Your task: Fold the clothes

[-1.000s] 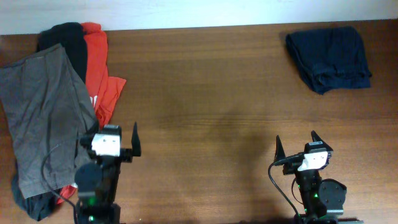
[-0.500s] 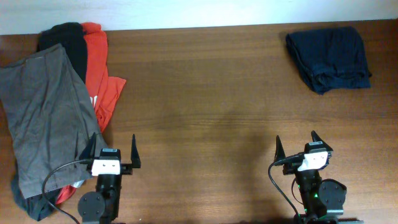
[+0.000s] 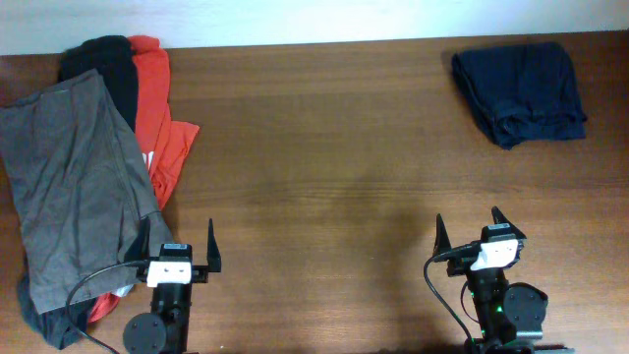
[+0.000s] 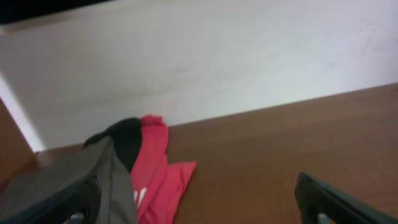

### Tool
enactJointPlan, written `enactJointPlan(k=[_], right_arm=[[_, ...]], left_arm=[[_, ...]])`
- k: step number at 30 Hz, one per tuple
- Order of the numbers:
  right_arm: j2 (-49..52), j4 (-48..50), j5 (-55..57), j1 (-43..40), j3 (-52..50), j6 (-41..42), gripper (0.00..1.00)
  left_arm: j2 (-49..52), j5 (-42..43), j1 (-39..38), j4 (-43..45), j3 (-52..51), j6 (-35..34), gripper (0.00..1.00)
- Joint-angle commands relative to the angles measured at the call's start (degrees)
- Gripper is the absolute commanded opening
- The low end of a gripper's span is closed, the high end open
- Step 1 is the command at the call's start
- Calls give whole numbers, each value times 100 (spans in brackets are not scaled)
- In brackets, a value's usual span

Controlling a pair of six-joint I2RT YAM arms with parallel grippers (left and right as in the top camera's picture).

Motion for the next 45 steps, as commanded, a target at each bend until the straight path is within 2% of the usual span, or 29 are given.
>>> enactJointPlan(k=[1, 4, 45], right_arm=[[-48, 0, 63, 35, -52, 70, 99], [-48, 0, 63, 35, -52, 70, 99], [-48, 0, 63, 35, -52, 70, 99]], left_arm=[[-57, 61, 133, -236, -20, 114, 99], [-57, 111, 190, -837, -20, 105, 99], [-48, 105, 192, -776, -15, 107, 99]])
